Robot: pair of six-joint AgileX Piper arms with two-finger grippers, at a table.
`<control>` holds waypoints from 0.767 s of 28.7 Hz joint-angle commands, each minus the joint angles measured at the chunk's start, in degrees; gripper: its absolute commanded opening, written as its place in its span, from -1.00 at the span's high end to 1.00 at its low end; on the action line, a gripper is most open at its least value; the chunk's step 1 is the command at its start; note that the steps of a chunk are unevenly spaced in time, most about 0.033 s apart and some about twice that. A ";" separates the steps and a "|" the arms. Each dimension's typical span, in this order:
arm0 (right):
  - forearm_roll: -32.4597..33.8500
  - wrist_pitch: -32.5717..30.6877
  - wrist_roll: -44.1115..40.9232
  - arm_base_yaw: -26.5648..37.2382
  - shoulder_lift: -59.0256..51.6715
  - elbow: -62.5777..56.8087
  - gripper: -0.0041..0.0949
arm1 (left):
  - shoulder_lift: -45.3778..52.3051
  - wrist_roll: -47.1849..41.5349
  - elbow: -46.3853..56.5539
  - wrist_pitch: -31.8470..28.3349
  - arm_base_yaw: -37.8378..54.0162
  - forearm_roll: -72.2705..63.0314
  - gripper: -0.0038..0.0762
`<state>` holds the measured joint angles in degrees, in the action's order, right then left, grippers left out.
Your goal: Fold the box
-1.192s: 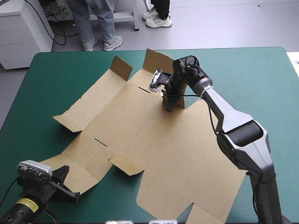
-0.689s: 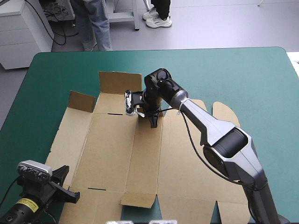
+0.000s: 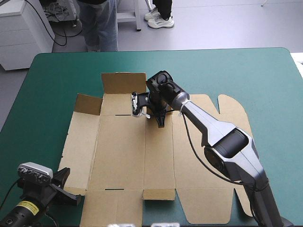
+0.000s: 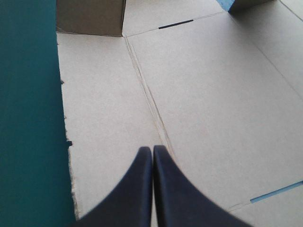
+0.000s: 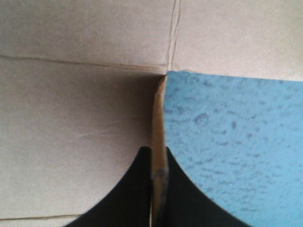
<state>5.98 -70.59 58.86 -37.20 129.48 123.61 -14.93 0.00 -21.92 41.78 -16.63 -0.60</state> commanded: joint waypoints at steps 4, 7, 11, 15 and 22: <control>1.97 0.61 -1.04 0.19 -2.91 1.55 0.41 | -0.61 -0.32 -1.39 -3.93 -0.19 -0.19 0.92; 3.71 1.85 -2.46 0.19 -2.91 1.55 0.05 | -0.61 -0.32 -1.39 -3.93 -0.19 -0.19 0.92; 6.15 3.59 -4.97 0.19 -3.01 1.78 -0.18 | -0.61 -0.32 -1.39 -3.93 -0.19 -0.19 0.92; 8.07 3.48 -7.56 0.11 -3.61 1.85 -0.18 | -0.61 -0.32 -1.39 -3.93 -0.19 -0.19 0.92; 7.68 -0.63 -13.83 -0.61 -5.97 8.78 -0.18 | -0.61 -0.32 -1.39 -3.93 -0.19 -0.19 0.92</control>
<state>12.66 -69.93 47.34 -37.41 129.35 127.32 -14.93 0.00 -21.92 41.78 -16.63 -0.60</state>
